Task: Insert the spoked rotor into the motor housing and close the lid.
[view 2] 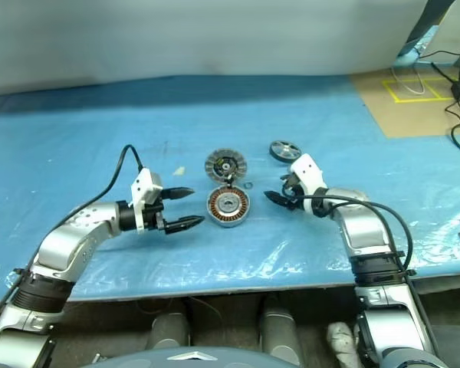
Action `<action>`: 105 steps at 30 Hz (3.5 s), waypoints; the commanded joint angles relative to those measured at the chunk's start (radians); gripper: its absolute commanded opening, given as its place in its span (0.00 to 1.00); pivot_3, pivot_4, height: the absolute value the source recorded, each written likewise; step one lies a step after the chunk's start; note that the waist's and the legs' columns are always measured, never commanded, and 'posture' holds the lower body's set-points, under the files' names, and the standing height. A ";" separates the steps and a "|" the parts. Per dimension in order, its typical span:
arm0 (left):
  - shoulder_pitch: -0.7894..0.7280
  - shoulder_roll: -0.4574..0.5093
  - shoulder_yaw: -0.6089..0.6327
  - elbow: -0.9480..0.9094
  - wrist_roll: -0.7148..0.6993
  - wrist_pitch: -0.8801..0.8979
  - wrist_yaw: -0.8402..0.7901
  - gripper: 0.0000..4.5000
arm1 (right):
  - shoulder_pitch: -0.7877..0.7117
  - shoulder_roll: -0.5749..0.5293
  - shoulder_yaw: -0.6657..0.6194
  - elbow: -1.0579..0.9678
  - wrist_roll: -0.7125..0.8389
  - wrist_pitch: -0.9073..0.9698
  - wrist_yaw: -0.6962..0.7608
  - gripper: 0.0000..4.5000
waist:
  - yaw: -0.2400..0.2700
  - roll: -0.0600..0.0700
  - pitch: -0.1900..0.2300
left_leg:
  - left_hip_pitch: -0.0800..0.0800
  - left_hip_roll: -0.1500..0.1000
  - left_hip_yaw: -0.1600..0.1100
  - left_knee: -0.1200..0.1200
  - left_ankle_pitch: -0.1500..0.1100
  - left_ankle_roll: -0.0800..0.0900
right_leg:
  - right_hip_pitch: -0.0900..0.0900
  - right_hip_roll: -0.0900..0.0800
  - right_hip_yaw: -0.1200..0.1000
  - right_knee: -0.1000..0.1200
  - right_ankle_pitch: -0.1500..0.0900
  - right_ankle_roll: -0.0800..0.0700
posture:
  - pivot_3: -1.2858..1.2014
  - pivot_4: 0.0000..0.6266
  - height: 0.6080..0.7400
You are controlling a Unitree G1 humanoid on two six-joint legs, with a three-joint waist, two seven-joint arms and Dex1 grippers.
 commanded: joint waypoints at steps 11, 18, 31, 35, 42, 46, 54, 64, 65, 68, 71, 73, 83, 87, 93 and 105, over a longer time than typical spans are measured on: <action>0.039 -0.007 0.021 0.185 0.060 -0.240 -0.093 1.00 | -0.071 0.098 0.126 0.143 -0.060 -0.205 -0.075 0.80 | 0.000 0.000 0.000 | 0.000 0.000 0.000 0.000 0.000 0.000 | 0.000 -0.001 0.000 0.000 0.000 0.000 | 0.52 0.24 1.00; 0.033 -0.010 0.021 0.218 0.072 -0.277 -0.106 1.00 | -0.098 0.137 0.144 0.259 -0.095 -0.278 -0.125 0.80 | -0.003 0.000 0.000 | 0.001 0.000 0.000 0.000 0.000 0.000 | 0.002 0.000 0.000 0.000 0.000 0.000 | 0.52 0.24 1.00; 0.013 -0.031 0.008 0.232 0.090 -0.284 -0.108 1.00 | -0.081 0.105 0.135 0.287 -0.102 -0.295 -0.140 0.13 | 0.002 0.000 0.000 | 0.002 0.000 0.000 0.000 0.000 0.000 | 0.005 -0.001 0.000 0.000 0.000 0.000 | 0.52 0.24 1.00; 0.006 -0.036 0.002 0.218 0.092 -0.269 -0.104 1.00 | -0.075 0.094 0.136 0.271 -0.096 -0.279 -0.129 0.13 | 0.002 0.000 0.000 | 0.001 0.000 0.000 0.000 0.000 0.000 | 0.005 -0.001 0.000 0.000 0.000 0.000 | 0.52 0.24 1.00; -0.003 -0.036 0.002 0.199 0.085 -0.251 -0.105 1.00 | -0.063 0.088 0.045 0.152 0.008 -0.194 -0.120 0.13 | 0.003 0.000 0.000 | 0.001 0.000 0.000 -0.001 0.000 0.000 | 0.004 -0.001 -0.001 -0.001 0.000 0.000 | 0.52 0.24 1.00; 0.001 -0.034 0.006 0.185 0.080 -0.244 -0.110 1.00 | -0.005 0.036 0.009 -0.047 0.087 -0.086 -0.062 0.13 | 0.004 0.000 0.000 | 0.000 0.000 0.000 -0.001 0.000 0.000 | 0.002 -0.001 -0.001 -0.003 0.000 0.000 | 0.52 0.24 1.00; -0.020 -0.040 0.008 0.210 0.081 -0.274 -0.135 1.00 | 0.035 -0.072 0.050 -0.453 0.286 0.184 0.080 0.13 | 0.000 0.000 0.000 | 0.001 0.000 0.000 -0.007 0.000 0.000 | 0.002 0.001 0.000 -0.005 0.000 0.001 | 0.52 0.24 1.00; -0.013 -0.055 0.004 0.136 0.069 -0.239 -0.127 1.00 | -0.104 -0.005 0.235 -0.205 0.172 0.060 0.112 0.13 | 0.001 0.000 0.000 | 0.000 0.000 0.000 -0.006 0.000 0.000 | 0.001 0.000 -0.001 -0.005 0.000 0.000 | 0.52 0.24 1.00; -0.010 -0.054 0.005 0.127 0.068 -0.236 -0.125 1.00 | -0.114 0.001 0.239 -0.180 0.164 0.044 0.114 0.13 | 0.001 0.000 0.000 | 0.000 -0.001 0.000 -0.006 0.000 0.000 | 0.000 0.000 -0.001 -0.005 0.000 0.000 | 0.52 0.24 1.00; -0.002 -0.059 0.007 0.095 0.068 -0.219 -0.109 1.00 | -0.126 0.012 0.246 -0.127 0.148 0.012 0.121 0.13 | 0.001 0.000 0.000 | -0.001 0.000 0.000 -0.006 0.000 0.000 | 0.000 0.000 -0.001 -0.005 0.000 0.000 | 0.52 0.24 1.00; 0.004 -0.063 0.005 0.061 0.065 -0.197 -0.089 1.00 | -0.125 0.016 0.258 -0.124 0.144 0.007 0.142 0.13 | 0.001 0.000 0.000 | -0.001 0.000 0.000 -0.006 0.000 0.000 | 0.000 0.000 -0.001 -0.005 0.000 0.000 | 0.52 0.24 1.00; 0.008 -0.063 0.002 0.045 0.066 -0.184 -0.080 1.00 | -0.122 0.016 0.264 -0.131 0.146 0.015 0.157 0.13 | 0.001 0.000 0.000 | -0.001 0.000 0.000 -0.006 0.000 0.000 | 0.000 0.000 -0.001 -0.005 0.000 0.000 | 0.52 0.24 1.00; -0.002 -0.066 -0.005 0.015 0.066 -0.145 -0.062 1.00 | -0.127 0.030 0.295 -0.032 0.063 -0.057 0.134 0.13 | 0.001 0.000 0.000 | 0.000 0.000 0.000 -0.004 0.000 0.000 | 0.001 0.000 -0.001 -0.003 0.000 0.000 | 0.52 0.24 1.00; -0.006 -0.067 -0.009 0.012 0.066 -0.138 -0.063 1.00 | -0.123 0.039 0.286 -0.016 0.066 -0.063 0.138 0.13 | 0.000 0.000 0.000 | 0.000 0.000 0.000 -0.003 0.000 0.000 | 0.002 0.000 -0.001 -0.002 0.000 0.000 | 0.52 0.24 1.00; -0.009 -0.065 -0.010 0.010 0.066 -0.131 -0.064 1.00 | -0.113 0.029 0.295 -0.025 0.057 -0.064 0.151 0.13 | 0.001 0.000 0.000 | 0.000 0.000 0.000 -0.002 0.000 0.000 | 0.002 -0.001 -0.001 -0.001 0.000 0.000 | 0.52 0.24 1.00; -0.015 -0.062 -0.006 0.009 0.065 -0.122 -0.064 1.00 | -0.104 0.034 0.307 -0.008 0.026 -0.073 0.136 0.51 | 0.001 0.000 0.000 | 0.001 0.000 0.000 -0.002 0.000 0.000 | 0.003 -0.001 0.000 -0.001 0.000 0.000 | 0.52 0.24 1.00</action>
